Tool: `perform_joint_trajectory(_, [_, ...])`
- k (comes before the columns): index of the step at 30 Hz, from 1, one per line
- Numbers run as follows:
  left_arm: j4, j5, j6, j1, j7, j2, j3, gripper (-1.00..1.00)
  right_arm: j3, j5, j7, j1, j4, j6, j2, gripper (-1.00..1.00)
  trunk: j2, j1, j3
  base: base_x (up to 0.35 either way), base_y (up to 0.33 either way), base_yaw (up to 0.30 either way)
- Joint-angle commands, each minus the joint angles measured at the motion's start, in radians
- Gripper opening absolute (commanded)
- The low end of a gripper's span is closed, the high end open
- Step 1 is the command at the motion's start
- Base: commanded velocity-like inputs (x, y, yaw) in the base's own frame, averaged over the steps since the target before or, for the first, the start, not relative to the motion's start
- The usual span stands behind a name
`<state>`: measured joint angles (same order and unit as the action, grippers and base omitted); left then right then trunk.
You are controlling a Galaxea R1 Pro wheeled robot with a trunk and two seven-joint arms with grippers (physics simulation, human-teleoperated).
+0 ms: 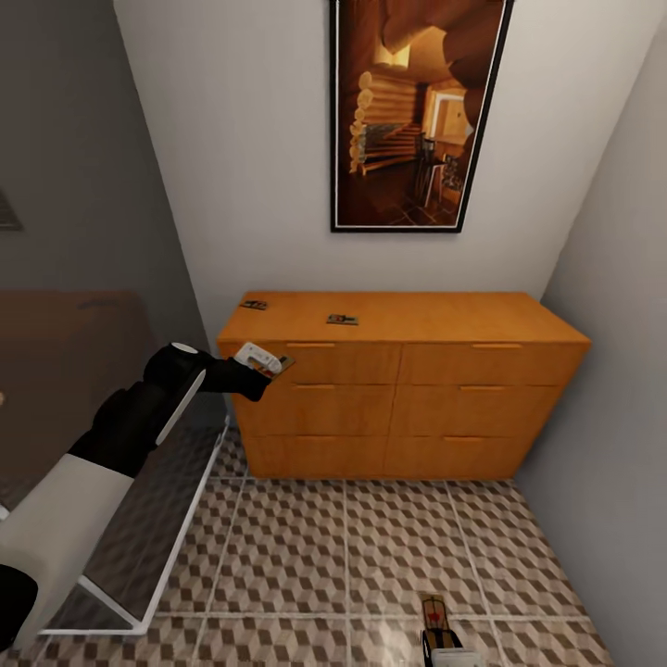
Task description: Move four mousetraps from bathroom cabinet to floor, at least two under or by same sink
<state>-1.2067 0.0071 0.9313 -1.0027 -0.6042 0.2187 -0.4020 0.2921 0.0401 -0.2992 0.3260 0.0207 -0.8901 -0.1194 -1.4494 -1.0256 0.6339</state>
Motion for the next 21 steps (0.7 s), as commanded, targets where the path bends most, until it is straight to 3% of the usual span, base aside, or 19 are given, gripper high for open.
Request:
perform_joint_trajectory(1, [-0.001,-0.001,0.004,-0.001,-0.005,0.001,-0.001,-1.00,0.009,0.006,-0.003,0.001,-0.001,-0.002,0.000,-1.00,-0.001,0.001,0.001,-0.309,-0.191,0.000])
perform_joint_trajectory(8, [0.022,-0.001,0.003,-0.001,-0.005,0.001,-0.002,-1.00,0.009,0.006,-0.003,0.000,-0.001,-0.003,0.000,-1.00,-0.001,0.001,0.001,-0.292,-0.210,0.000])
perform_joint_trajectory(16, [0.173,-0.001,-0.012,-0.001,-0.006,-0.003,-0.006,-1.00,0.009,0.005,-0.003,0.000,-0.001,-0.002,0.000,-1.00,-0.001,0.001,0.001,-0.133,-0.146,0.000])
perform_joint_trajectory(21, [0.303,-0.001,-0.141,0.011,-0.005,-0.007,-0.009,-1.00,0.009,0.006,-0.003,0.000,-0.001,-0.003,0.000,-1.00,-0.001,0.001,0.001,-0.012,-0.016,0.000])
